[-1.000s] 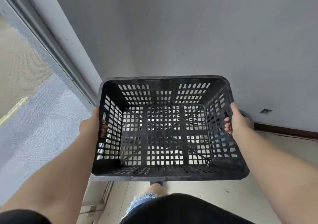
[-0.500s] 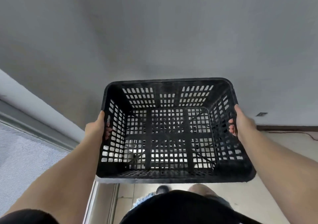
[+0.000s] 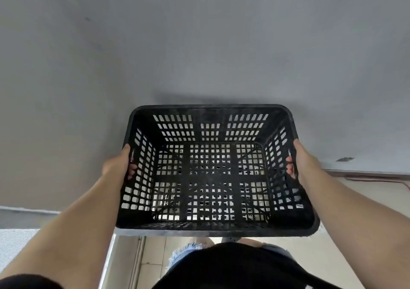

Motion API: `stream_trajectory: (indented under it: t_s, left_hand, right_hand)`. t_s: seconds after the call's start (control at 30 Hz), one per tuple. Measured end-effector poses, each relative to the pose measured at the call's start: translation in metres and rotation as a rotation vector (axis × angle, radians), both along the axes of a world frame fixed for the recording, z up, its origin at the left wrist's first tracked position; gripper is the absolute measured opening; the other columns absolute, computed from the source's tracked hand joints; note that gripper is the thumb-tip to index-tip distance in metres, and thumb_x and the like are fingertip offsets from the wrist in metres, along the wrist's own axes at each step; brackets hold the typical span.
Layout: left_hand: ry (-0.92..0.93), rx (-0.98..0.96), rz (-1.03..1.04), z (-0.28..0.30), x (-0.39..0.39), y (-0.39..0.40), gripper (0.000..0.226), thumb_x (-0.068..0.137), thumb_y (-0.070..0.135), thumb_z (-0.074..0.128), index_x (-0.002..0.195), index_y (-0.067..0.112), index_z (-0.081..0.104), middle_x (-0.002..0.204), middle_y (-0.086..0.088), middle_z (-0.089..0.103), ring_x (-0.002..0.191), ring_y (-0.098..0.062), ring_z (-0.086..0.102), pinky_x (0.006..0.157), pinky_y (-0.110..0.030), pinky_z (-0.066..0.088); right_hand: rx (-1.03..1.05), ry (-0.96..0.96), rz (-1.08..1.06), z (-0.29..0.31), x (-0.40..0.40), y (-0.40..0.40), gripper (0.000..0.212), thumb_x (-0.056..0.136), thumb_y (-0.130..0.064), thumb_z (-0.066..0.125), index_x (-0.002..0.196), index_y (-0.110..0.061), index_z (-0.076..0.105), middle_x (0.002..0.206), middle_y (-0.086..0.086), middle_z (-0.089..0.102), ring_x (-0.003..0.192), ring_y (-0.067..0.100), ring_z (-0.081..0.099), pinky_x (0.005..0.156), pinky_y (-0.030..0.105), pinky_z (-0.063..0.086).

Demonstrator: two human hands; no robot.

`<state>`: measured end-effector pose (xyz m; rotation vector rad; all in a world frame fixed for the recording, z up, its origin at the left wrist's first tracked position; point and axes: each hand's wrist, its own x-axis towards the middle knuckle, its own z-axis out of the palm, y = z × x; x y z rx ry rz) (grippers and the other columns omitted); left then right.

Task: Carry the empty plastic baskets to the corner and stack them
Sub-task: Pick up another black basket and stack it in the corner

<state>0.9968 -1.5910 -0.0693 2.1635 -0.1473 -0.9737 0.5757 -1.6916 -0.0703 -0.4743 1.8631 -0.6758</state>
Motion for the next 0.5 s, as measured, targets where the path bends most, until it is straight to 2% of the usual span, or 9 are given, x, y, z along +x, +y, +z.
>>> stream_trajectory:
  t_s: [0.17,0.3,0.5]
  left_hand:
    - [-0.037,0.040,-0.037,-0.020,0.000,-0.021,0.047,0.093,0.051,0.050,0.072,0.009,0.057,0.066,-0.008,0.059,0.051,-0.018,0.048,0.050,-0.030,0.042]
    - [-0.049,0.079,-0.064,-0.041,0.004,-0.038,0.047,0.092,0.053,0.048,0.074,0.010,0.058,0.067,-0.008,0.060,0.051,-0.019,0.049,0.050,-0.030,0.042]
    - [-0.071,0.136,-0.093,-0.063,0.003,-0.047,0.047,0.094,0.050,0.047,0.073,0.010,0.058,0.065,-0.007,0.061,0.052,-0.019,0.052,0.056,-0.031,0.046]
  right_hand:
    - [0.077,-0.002,-0.006,-0.017,0.003,-0.020,0.054,0.088,-0.063,0.048,0.070,-0.012,0.051,0.065,0.000,0.049,0.051,0.013,0.041,0.048,0.024,0.037]
    - [0.107,0.040,-0.044,-0.030,0.004,-0.027,0.054,0.087,-0.062,0.051,0.068,-0.011,0.053,0.063,0.001,0.051,0.049,0.014,0.043,0.051,0.025,0.039]
    - [0.136,0.069,-0.086,-0.047,0.006,-0.032,0.057,0.084,-0.064,0.054,0.067,-0.010,0.056,0.058,0.003,0.053,0.046,0.015,0.046,0.047,0.024,0.039]
